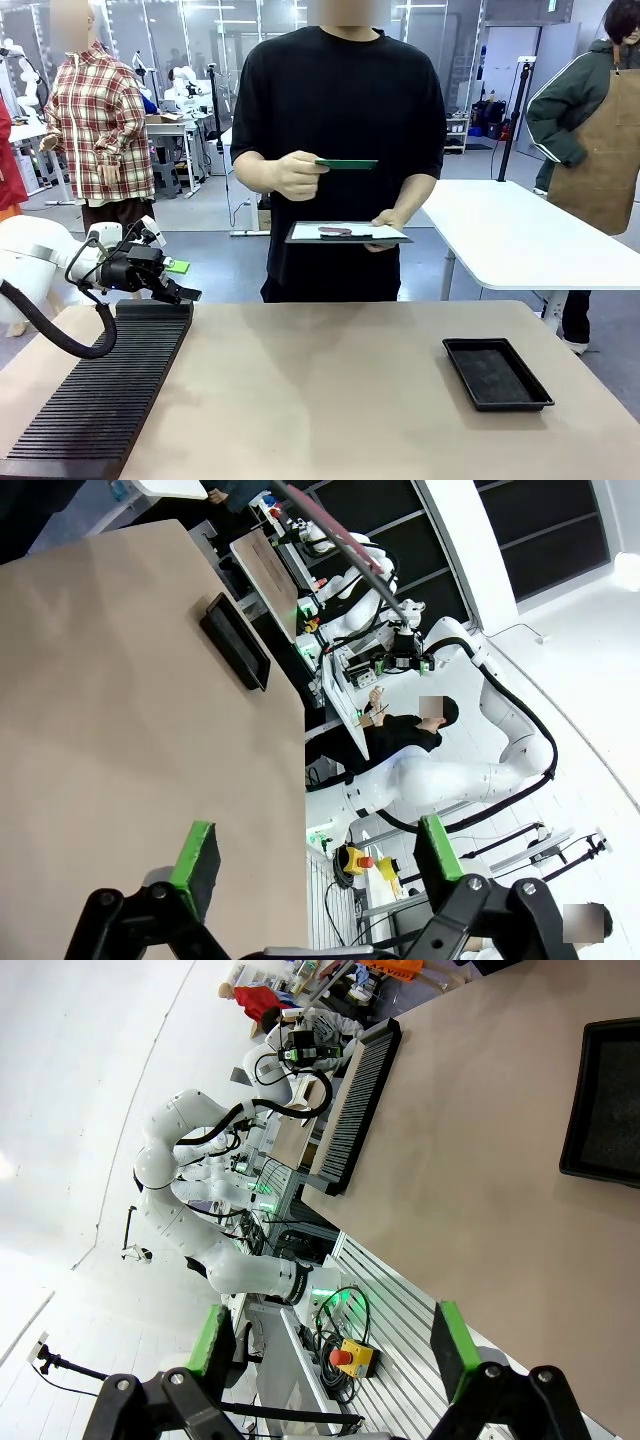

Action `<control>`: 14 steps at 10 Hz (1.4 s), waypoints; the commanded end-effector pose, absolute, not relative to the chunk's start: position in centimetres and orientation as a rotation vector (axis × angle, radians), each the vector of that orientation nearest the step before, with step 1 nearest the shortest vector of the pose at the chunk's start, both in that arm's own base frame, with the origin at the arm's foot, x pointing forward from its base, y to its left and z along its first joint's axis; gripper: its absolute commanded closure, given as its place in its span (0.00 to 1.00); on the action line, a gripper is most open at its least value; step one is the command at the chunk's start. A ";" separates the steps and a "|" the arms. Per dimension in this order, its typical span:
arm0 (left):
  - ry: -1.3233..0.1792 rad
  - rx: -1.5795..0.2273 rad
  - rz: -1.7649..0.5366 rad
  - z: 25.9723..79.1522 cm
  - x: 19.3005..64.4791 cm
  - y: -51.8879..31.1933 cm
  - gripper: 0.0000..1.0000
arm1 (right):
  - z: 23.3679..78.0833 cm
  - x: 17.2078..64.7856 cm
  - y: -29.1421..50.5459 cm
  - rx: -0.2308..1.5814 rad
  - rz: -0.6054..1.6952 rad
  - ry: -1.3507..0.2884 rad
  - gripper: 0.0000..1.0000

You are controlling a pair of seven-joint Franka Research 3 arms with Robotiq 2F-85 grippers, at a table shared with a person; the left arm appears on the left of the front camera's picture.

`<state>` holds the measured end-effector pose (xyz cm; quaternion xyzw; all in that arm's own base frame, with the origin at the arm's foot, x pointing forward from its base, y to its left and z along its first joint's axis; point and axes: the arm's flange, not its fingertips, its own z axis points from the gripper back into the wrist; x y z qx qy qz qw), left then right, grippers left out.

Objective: Inspect the PCB.
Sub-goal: Pick up the Blank PCB that the human is holding.

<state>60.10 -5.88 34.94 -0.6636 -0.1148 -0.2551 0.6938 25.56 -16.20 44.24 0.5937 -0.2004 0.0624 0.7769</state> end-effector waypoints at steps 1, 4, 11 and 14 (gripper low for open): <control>-0.256 -1.482 -0.570 34.9 60.1 -5.9 0.00 | 44.2 25.4 -16.4 1.286 0.155 -0.446 0.00; -0.249 -1.470 -0.529 44.1 54.1 0.8 0.00 | 44.2 25.4 -16.4 1.286 0.155 -0.446 0.00; -0.413 -1.435 -0.382 45.7 31.1 9.5 0.00 | 44.2 25.4 -16.4 1.286 0.155 -0.446 0.00; -0.390 -1.457 -0.381 45.2 31.0 10.3 0.00 | 44.2 25.4 -16.4 1.286 0.155 -0.446 0.00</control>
